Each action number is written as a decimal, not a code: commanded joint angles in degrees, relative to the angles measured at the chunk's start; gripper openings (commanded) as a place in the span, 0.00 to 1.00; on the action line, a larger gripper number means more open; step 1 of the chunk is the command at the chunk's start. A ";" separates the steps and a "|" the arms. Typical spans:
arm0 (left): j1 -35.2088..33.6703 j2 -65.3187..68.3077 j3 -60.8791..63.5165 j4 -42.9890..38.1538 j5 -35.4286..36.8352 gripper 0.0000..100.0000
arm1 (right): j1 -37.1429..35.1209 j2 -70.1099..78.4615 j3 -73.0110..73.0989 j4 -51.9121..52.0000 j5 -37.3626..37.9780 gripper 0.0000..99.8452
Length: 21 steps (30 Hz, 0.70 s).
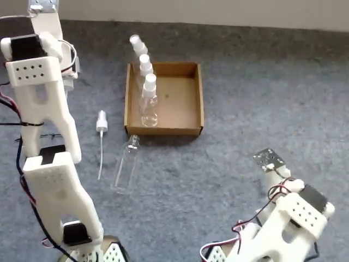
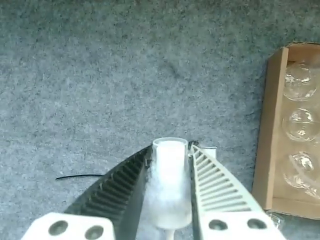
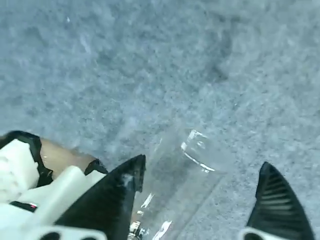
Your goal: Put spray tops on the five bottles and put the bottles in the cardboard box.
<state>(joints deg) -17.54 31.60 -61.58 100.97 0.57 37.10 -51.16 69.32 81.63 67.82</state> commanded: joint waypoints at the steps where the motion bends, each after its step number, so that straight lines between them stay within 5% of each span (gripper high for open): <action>1: -0.57 -4.00 -0.13 -0.09 -0.53 0.09 | -0.48 0.84 3.03 0.40 -0.79 0.30; 6: -0.40 -3.82 -0.13 -0.09 -0.53 0.09 | -0.31 0.84 3.21 0.40 -0.79 0.30; 15: -0.66 -3.82 -0.13 -0.18 -0.53 0.09 | 5.14 0.84 -1.19 0.57 -1.85 0.09; 21: -0.57 -3.82 -0.13 -0.18 -0.53 0.09 | 6.11 0.84 -4.88 0.75 -4.48 0.06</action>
<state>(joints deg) -17.54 31.60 -61.58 100.97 0.57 42.73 -50.64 67.47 81.63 65.89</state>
